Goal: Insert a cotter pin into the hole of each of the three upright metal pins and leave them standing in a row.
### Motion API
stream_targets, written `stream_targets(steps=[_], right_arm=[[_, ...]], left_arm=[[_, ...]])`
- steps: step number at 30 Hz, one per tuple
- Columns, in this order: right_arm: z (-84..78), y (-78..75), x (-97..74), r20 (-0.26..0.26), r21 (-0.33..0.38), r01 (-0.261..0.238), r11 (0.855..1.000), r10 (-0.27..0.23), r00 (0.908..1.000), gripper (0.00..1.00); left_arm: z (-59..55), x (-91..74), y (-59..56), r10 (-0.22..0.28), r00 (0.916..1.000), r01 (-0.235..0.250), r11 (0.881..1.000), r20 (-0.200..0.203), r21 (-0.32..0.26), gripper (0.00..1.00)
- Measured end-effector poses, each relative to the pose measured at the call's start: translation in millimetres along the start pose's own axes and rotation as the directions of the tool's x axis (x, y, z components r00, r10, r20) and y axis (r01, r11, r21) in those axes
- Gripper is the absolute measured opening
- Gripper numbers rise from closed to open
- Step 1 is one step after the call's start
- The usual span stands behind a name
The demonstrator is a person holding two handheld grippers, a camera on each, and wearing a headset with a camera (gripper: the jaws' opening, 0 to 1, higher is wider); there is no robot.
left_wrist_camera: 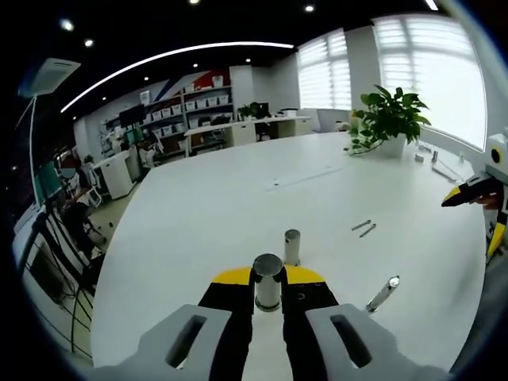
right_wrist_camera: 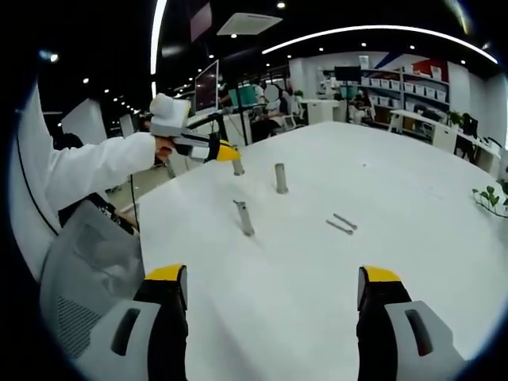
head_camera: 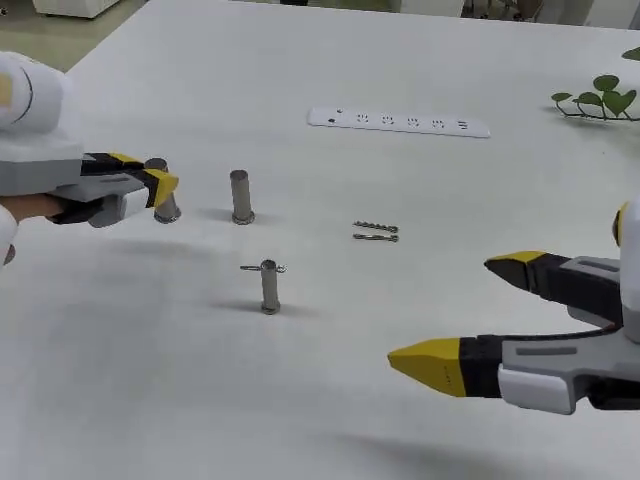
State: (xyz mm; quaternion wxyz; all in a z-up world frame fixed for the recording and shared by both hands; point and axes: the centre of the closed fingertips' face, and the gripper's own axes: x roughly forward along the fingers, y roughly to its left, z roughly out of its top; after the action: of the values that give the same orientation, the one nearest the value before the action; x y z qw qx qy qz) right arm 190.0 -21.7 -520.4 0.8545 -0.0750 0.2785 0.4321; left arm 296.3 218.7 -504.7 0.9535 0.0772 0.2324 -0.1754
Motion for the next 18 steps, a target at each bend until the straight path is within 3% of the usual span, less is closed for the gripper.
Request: stream_targets(steps=[6, 7, 11, 18], right_arm=[[4.0, -0.2, -4.9, 0.019, -0.013, -0.005, 1.0, 0.005, 0.9998, 0.86], [4.7, -0.1, -5.5, 0.024, -0.014, -0.006, 1.0, 0.006, 0.9997, 0.86], [6.6, 0.8, -6.4, 0.035, -0.021, -0.014, 1.0, 0.015, 0.9993, 0.86], [12.7, 2.9, -7.2, 0.052, -0.049, -0.028, 0.998, 0.031, 0.9982, 0.86]], left_arm=[[-0.2, -22.1, -16.6, -0.002, 1.0, 0.002, 1.0, 0.002, -0.008, 0.09], [-2.3, -26.2, -20.0, 0.007, 1.0, -0.008, 0.999, -0.001, -0.042, 0.09], [-7.2, -37.6, -40.4, -0.006, 1.0, 0.006, 1.0, -0.005, -0.025, 0.09], [-9.7, -49.7, -73.3, -0.03, 0.9995, 0.03, 0.999, -0.006, -0.044, 0.09]])
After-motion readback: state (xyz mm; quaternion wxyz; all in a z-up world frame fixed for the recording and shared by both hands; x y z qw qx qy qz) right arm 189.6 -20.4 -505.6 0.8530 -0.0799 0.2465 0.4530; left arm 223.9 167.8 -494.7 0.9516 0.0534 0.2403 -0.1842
